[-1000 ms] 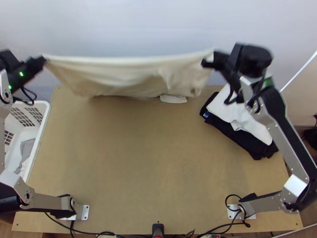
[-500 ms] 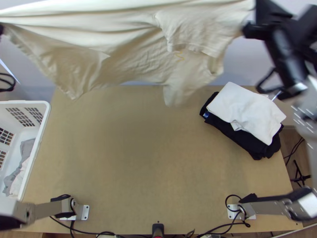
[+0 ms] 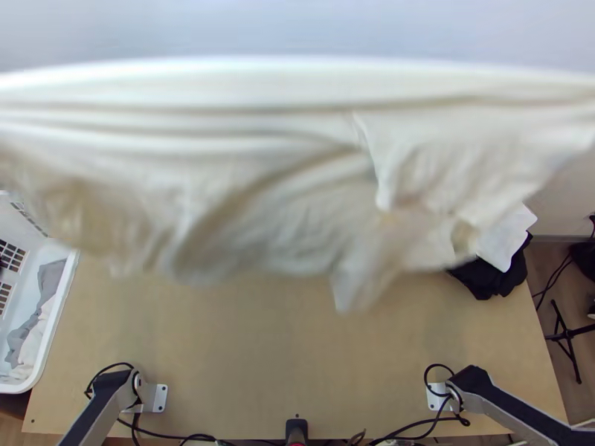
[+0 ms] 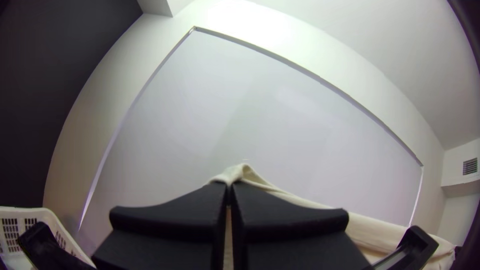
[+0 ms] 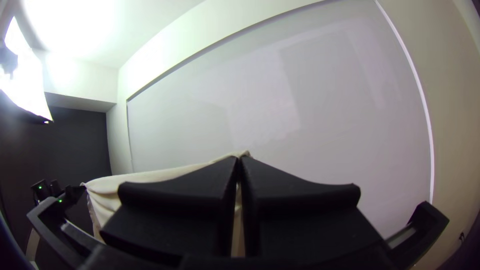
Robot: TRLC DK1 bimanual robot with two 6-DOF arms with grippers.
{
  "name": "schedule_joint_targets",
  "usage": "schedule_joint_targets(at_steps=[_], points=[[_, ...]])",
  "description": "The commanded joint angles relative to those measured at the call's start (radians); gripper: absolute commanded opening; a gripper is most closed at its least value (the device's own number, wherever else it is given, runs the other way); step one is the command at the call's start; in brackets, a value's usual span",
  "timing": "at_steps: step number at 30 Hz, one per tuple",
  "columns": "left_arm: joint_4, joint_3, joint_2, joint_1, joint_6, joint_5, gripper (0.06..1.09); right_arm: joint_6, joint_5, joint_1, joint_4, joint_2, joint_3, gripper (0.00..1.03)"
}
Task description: Fold the t-shirt
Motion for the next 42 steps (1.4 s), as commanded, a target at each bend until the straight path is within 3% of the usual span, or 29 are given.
schedule_joint_targets(at_steps=[1,7,13,18,24,31,42], points=[[-0.134,-0.192,-0.2,-0.003,-0.03,0.03,0.09,0.012,-0.021,0.007,-0.095,-0.159,-0.139,0.03],[-0.213,-0.439,-0.348,-0.006,-0.033,0.102,0.09,0.083,-0.038,0.013,-0.079,-0.229,-0.439,0.03],[-0.302,-0.8,-0.466,-0.045,0.027,0.154,0.09,0.114,-0.089,0.025,0.2,-0.283,-0.983,0.03],[-0.198,-0.964,-0.387,-0.114,0.142,0.146,0.09,0.15,-0.126,0.025,0.413,-0.113,-1.198,0.03],[0.121,-1.01,-0.11,-0.166,0.196,0.142,0.09,0.132,-0.161,0.004,0.62,0.102,-1.206,0.03],[0.425,-0.921,0.314,-0.121,0.243,0.14,0.09,0.071,-0.17,-0.051,0.757,0.277,-1.164,0.03],[0.495,-0.632,0.8,-0.062,0.268,0.14,0.1,0.094,-0.121,-0.11,0.809,0.585,-1.008,0.03]])
